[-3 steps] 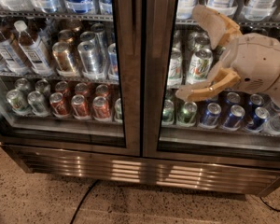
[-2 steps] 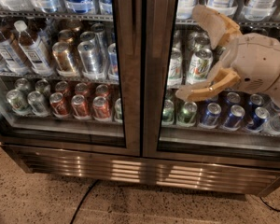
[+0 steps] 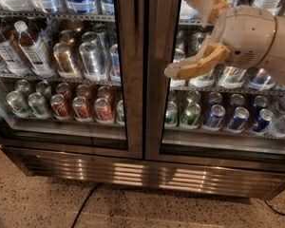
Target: Open right fridge door
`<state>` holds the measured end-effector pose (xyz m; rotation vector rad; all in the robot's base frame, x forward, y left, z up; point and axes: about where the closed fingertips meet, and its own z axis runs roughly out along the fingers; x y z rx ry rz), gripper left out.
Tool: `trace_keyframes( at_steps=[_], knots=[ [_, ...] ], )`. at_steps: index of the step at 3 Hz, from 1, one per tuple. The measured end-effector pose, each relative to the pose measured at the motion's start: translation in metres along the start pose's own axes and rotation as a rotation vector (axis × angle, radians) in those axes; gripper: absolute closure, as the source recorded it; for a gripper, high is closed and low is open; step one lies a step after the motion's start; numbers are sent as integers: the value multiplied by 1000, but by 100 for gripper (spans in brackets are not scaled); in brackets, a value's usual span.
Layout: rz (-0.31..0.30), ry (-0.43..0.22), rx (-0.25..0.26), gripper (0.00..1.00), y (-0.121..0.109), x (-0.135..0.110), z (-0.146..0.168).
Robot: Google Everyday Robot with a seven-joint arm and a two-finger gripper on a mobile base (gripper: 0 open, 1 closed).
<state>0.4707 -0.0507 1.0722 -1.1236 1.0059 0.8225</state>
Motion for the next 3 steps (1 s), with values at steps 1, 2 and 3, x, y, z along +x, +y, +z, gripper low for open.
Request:
trace_keyframes(
  at_steps=[1, 2, 3],
  knots=[
    [0, 0, 0, 0, 0, 0, 0],
    [-1, -6, -27, 0, 3, -2, 8],
    [-7, -1, -98, 0, 13, -4, 29]
  ],
)
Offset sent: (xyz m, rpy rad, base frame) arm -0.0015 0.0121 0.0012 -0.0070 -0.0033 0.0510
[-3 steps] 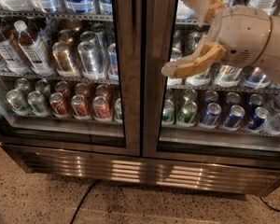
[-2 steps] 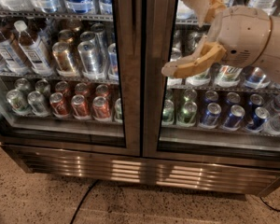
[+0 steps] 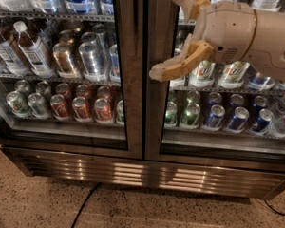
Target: Open right fridge door
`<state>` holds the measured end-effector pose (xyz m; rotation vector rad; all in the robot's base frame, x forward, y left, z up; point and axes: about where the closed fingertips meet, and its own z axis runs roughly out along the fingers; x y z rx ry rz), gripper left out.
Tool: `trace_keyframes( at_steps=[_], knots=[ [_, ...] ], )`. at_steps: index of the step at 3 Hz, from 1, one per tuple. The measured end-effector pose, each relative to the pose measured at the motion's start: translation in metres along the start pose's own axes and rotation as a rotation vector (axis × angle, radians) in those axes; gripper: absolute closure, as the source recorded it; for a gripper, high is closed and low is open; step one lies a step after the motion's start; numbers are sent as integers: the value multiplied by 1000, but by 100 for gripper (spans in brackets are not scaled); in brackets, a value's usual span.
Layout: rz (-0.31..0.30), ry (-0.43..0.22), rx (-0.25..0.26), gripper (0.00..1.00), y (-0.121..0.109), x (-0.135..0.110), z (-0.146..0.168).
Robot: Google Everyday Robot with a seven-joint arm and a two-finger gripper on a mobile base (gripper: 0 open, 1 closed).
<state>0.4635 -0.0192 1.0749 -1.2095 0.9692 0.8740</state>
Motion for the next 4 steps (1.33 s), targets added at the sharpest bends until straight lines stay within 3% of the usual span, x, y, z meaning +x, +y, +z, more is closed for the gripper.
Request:
trace_keyframes(
  at_steps=[1, 2, 4],
  knots=[
    [-2, 3, -40, 0, 5, 0, 10],
    [-2, 3, -40, 0, 5, 0, 10],
    [-2, 3, -40, 42, -2, 2, 4]
  ],
)
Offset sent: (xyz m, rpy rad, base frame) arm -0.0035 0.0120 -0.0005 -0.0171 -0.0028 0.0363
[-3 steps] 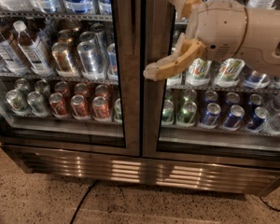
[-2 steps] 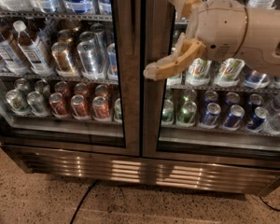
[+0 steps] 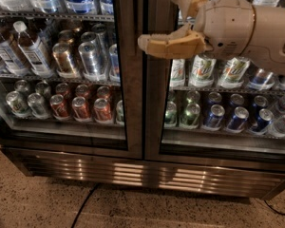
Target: Open right fridge door
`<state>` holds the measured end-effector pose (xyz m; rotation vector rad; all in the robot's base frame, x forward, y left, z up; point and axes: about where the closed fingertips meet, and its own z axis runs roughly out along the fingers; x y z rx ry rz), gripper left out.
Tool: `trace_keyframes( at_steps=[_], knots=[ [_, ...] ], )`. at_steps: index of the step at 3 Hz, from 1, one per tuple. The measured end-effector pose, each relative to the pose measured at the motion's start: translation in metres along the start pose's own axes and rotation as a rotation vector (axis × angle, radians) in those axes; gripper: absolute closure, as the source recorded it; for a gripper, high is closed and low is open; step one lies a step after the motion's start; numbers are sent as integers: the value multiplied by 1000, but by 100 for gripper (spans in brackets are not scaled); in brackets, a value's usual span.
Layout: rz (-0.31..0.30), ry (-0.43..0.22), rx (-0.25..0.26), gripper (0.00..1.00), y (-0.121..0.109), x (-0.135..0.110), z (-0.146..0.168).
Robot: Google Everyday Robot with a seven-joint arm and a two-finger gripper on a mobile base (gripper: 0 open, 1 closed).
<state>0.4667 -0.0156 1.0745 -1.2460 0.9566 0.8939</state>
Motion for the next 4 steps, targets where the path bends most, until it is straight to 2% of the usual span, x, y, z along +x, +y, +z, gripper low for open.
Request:
trace_keyframes(
  at_steps=[2, 3, 4],
  knots=[
    [0, 0, 0, 89, -7, 2, -5],
    [-1, -1, -1, 100, -17, 6, -10],
    [-1, -1, -1, 100, -23, 7, -12]
  ],
)
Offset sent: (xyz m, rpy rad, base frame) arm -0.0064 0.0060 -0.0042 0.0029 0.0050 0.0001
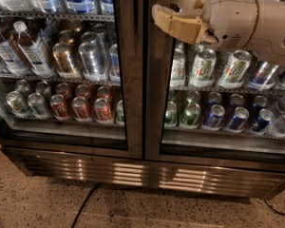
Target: Open right fridge door
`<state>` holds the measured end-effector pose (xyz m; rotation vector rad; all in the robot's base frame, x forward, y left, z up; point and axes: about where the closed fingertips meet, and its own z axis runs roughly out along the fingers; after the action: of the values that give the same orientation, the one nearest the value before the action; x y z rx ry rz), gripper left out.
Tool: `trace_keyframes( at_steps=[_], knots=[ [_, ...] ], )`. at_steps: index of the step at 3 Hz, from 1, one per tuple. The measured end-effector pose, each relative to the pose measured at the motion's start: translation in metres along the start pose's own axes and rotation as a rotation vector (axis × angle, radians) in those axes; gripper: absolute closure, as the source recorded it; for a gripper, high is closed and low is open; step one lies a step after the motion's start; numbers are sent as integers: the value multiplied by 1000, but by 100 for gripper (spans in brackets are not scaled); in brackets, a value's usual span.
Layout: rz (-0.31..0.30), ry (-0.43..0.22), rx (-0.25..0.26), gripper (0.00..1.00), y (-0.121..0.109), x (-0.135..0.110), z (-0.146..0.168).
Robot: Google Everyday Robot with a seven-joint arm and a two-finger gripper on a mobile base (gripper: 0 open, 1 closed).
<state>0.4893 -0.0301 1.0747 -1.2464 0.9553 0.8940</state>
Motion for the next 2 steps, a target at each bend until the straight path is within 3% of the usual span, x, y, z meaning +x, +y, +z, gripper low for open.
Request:
trace_keyframes(
  at_steps=[2],
  knots=[
    [2, 1, 0, 100, -6, 3, -3]
  ],
)
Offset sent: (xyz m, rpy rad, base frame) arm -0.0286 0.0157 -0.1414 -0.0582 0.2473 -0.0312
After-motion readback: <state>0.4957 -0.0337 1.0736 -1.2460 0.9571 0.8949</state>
